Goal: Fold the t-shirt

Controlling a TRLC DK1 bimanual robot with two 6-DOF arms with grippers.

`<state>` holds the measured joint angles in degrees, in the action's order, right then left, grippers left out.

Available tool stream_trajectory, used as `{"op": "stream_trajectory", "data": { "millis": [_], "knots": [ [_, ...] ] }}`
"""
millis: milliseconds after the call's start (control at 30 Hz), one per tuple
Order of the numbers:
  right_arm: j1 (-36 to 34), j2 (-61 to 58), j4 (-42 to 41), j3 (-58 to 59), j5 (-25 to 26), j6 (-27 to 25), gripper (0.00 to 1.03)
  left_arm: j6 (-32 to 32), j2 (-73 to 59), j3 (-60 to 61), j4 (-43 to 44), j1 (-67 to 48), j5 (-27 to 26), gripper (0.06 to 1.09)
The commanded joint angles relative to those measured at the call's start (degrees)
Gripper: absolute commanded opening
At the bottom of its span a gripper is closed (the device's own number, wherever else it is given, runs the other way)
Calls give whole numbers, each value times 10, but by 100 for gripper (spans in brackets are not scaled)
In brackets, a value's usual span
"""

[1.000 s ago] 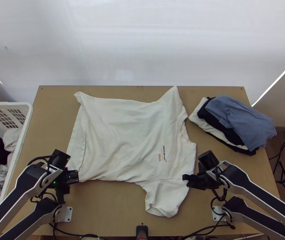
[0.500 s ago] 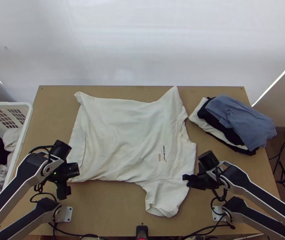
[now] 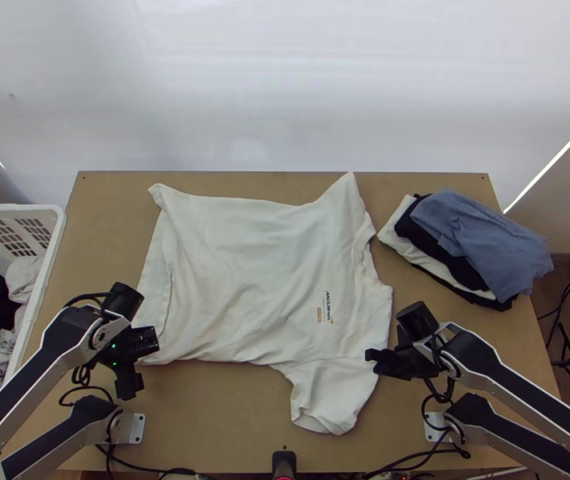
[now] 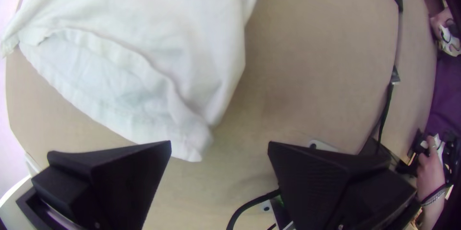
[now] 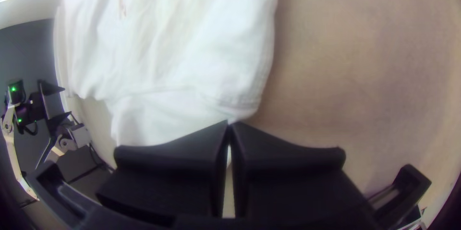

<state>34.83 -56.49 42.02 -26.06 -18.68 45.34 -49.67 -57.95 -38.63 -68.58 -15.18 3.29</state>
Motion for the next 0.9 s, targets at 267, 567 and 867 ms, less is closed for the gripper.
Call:
{"op": "stream_trajectory", "data": {
  "millis": [267, 567, 867],
  "knots": [
    [2, 2, 0, 1, 0, -2, 3, 3, -7, 20, 63, 20, 1, 103],
    [1, 2, 0, 0, 1, -1, 3, -17, 15, 72, 140, 21, -3, 8],
    [-10, 6, 0, -5, 3, 1, 3, 52, 11, 31, 168, 39, -19, 9]
  ]
}}
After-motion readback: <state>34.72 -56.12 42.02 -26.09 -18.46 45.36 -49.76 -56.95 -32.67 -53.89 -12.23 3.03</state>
